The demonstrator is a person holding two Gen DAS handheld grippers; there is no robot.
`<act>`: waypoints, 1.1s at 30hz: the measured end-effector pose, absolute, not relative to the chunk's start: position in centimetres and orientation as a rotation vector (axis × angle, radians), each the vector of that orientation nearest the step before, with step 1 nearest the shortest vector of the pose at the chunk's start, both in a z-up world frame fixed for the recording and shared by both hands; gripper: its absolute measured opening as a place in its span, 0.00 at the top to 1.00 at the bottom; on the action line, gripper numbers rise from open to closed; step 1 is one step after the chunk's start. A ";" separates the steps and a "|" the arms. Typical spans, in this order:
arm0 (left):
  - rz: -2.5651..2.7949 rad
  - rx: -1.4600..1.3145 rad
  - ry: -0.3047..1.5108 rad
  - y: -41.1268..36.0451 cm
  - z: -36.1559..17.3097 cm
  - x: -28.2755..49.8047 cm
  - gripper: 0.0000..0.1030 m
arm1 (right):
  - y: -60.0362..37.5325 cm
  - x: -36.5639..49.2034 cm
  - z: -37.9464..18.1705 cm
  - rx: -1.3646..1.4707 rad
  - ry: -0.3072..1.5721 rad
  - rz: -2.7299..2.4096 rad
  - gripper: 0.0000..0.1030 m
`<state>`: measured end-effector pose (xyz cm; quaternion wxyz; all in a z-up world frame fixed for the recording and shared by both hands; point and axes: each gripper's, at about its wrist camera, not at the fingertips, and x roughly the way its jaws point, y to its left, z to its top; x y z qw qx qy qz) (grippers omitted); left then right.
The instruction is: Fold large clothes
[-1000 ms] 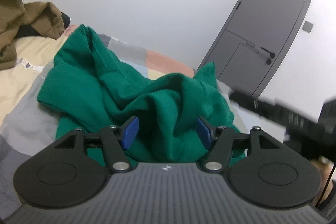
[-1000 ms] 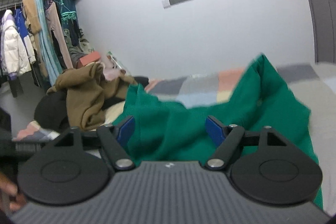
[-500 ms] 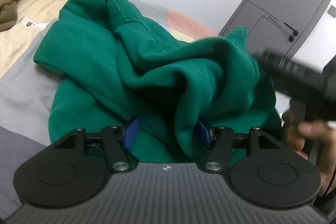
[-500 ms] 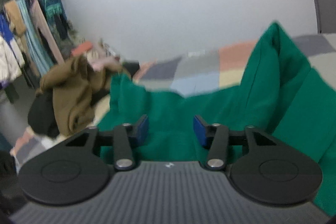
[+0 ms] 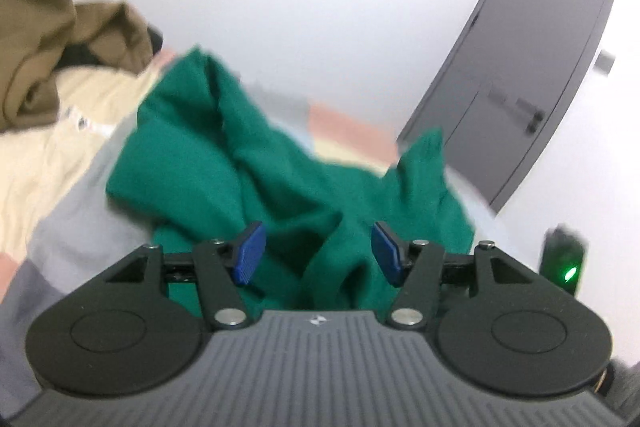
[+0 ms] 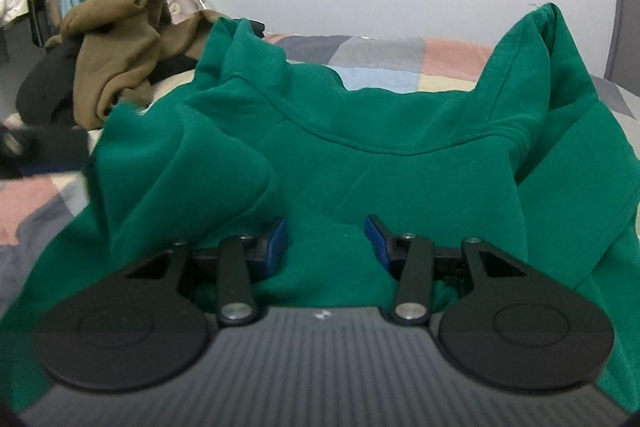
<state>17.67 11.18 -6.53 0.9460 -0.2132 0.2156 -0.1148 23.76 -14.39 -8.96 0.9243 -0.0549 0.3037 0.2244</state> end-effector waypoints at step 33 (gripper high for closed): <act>-0.240 -0.342 0.676 7.7 -11.8 23.4 0.44 | -19.3 23.3 -8.1 0.051 0.698 0.379 0.53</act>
